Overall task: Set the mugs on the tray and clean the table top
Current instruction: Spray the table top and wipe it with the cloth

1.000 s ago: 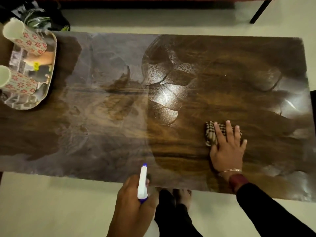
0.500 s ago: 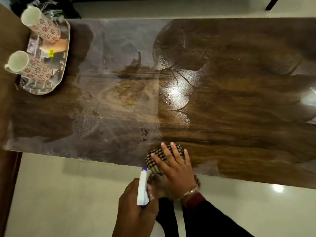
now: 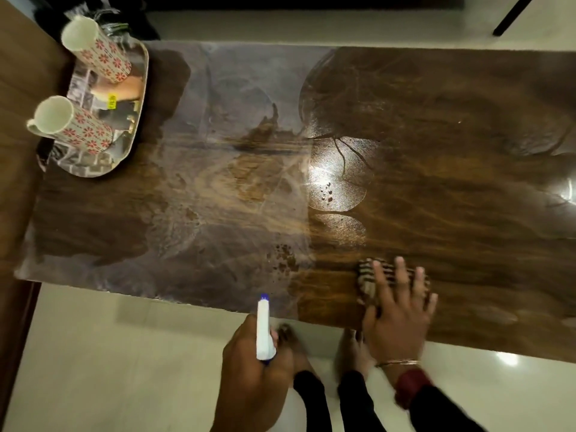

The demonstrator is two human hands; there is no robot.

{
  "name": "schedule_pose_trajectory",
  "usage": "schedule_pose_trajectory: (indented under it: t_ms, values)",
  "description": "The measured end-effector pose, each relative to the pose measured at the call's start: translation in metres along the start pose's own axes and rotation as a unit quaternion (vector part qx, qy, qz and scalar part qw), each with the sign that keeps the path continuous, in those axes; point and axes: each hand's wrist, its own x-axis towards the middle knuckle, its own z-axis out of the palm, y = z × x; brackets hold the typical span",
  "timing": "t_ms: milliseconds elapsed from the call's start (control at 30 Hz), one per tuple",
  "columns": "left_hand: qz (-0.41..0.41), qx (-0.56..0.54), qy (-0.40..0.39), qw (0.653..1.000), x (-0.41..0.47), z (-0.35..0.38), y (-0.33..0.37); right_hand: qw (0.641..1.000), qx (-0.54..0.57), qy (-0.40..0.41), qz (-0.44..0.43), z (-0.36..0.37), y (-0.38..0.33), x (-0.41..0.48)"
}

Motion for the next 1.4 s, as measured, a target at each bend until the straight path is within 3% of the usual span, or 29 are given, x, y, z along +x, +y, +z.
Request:
schedule_pose_trajectory:
  t_ms: [133,267,333,433,500,600,700,767,867,933,1033,1100,1133,1200,1267,1333,1400]
  values:
    - [0.021,-0.015,0.007,1.000,0.037,-0.027,0.016,0.984,-0.013,-0.027,-0.173,0.023,-0.079,0.008]
    - [0.092,0.008,-0.017,0.996,0.078,-0.051,0.044,0.921,-0.067,-0.062,-0.378,0.021,-0.095,0.071]
    - [0.106,0.016,-0.022,0.994,0.091,-0.058,0.055,0.941,-0.082,-0.044,-0.326,0.010,-0.097,0.134]
    - [0.084,-0.019,-0.021,0.996,0.102,-0.067,0.065,0.992,-0.041,-0.032,-0.112,-0.008,-0.116,0.223]
    - [0.085,-0.024,-0.039,0.995,0.108,-0.073,0.066,0.998,-0.028,-0.030,-0.048,-0.011,-0.139,0.238]
    - [0.103,-0.023,-0.059,0.993,0.107,-0.080,0.067,0.980,-0.056,-0.059,-0.181,0.009,-0.176,0.178]
    - [0.122,0.009,-0.051,0.991,0.104,-0.083,0.067,0.926,-0.042,-0.092,-0.364,0.041,-0.189,0.070]
    - [0.120,0.030,-0.060,0.990,0.107,-0.085,0.064,0.903,-0.053,-0.089,-0.418,0.051,-0.176,0.027]
    - [0.108,0.003,-0.085,0.990,0.109,-0.089,0.061,0.871,-0.073,-0.110,-0.473,0.036,-0.142,0.041]
    - [0.110,-0.022,-0.070,0.991,0.107,-0.095,0.057,0.883,-0.092,-0.094,-0.451,0.021,-0.121,0.088]
    - [0.089,-0.031,-0.037,0.995,0.110,-0.102,0.046,0.971,-0.080,-0.038,-0.222,0.001,-0.126,0.184]
    - [0.075,-0.030,-0.048,0.996,0.115,-0.106,0.042,0.993,-0.060,-0.024,-0.097,-0.007,-0.153,0.226]
    - [0.069,-0.035,-0.058,0.995,0.116,-0.107,0.043,0.995,-0.058,-0.023,-0.080,-0.006,-0.172,0.235]
    - [0.083,-0.037,-0.058,0.994,0.120,-0.108,0.048,0.990,-0.062,-0.029,-0.125,0.001,-0.206,0.225]
    - [0.128,-0.038,-0.041,0.990,0.127,-0.103,0.069,0.971,-0.065,-0.050,-0.224,0.016,-0.226,0.181]
    - [0.226,-0.077,-0.043,0.970,0.133,-0.095,0.094,0.939,-0.042,-0.071,-0.335,0.038,-0.227,0.116]
    - [0.237,-0.078,-0.038,0.968,0.143,-0.088,0.110,0.916,-0.019,-0.099,-0.388,0.051,-0.212,0.055]
